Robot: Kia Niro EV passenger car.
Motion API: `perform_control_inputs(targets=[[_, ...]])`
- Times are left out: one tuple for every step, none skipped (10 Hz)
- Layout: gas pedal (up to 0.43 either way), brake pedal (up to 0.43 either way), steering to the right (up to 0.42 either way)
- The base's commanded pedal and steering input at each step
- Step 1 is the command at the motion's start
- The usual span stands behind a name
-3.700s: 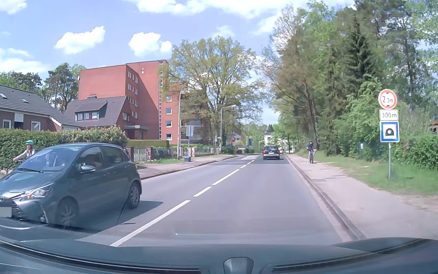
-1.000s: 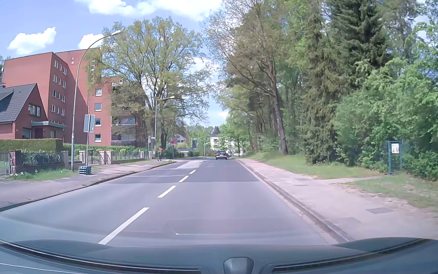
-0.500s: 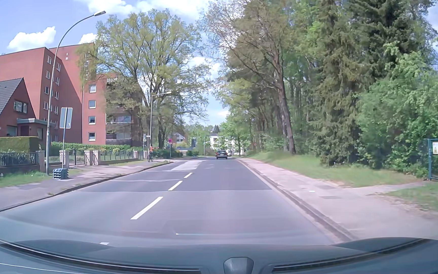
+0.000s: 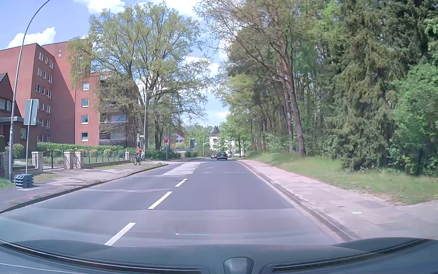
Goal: Follow the waypoints while adhering to traffic rules and regulations
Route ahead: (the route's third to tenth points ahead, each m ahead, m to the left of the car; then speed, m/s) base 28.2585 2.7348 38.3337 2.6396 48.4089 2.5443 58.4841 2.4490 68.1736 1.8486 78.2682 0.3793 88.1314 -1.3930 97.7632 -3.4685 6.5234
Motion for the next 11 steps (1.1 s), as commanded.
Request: perform_control_inputs(targets=[[0.169, 0.000, 0.007], [0.169, 0.000, 0.007], [0.169, 0.000, 0.006], [0.157, 0.000, 0.004], [0.157, 0.000, 0.003], [0.157, 0.000, 0.003], [0.157, 0.000, 0.003], [0.157, 0.000, 0.003], [0.157, 0.000, 0.003], [0.157, 0.000, 0.003], [0.150, 0.000, 0.002]])
